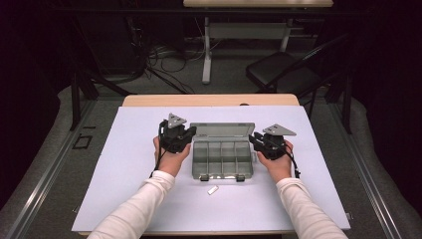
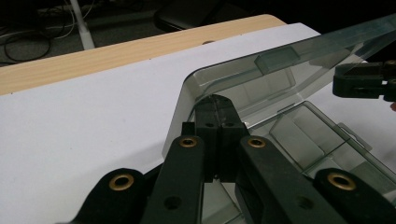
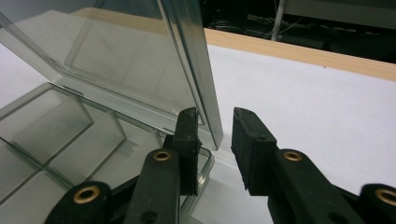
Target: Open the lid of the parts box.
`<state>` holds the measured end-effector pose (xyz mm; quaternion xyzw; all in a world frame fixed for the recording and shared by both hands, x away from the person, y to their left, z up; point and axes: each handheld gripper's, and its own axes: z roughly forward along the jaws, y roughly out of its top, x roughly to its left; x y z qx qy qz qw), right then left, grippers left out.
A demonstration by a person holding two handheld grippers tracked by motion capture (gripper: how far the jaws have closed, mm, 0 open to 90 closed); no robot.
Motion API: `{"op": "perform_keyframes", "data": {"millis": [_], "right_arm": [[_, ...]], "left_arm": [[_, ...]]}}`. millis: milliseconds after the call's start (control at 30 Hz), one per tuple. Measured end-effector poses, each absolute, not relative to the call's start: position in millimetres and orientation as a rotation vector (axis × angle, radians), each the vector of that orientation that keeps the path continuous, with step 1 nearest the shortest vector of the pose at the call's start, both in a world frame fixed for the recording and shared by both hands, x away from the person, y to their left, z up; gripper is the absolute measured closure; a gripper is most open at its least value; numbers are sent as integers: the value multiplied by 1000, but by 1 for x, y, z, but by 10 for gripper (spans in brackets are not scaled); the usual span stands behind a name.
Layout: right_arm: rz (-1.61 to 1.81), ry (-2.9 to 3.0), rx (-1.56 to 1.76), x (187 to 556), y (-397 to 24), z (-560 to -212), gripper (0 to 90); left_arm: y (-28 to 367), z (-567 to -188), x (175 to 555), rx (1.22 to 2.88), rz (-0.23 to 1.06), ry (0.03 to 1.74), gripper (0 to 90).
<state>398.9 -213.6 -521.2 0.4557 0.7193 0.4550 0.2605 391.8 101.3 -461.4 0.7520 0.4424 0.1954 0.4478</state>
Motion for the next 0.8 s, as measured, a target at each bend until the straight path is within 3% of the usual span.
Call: {"op": "perform_keyframes", "data": {"millis": [400, 800], "right_arm": [[1233, 1935, 1237, 410, -210, -535, 727], [1231, 1931, 1222, 410, -209, -535, 817]], "left_arm": [[101, -463, 396, 1856, 482, 1102, 900], [102, -465, 395, 1854, 487, 1105, 900]]}}
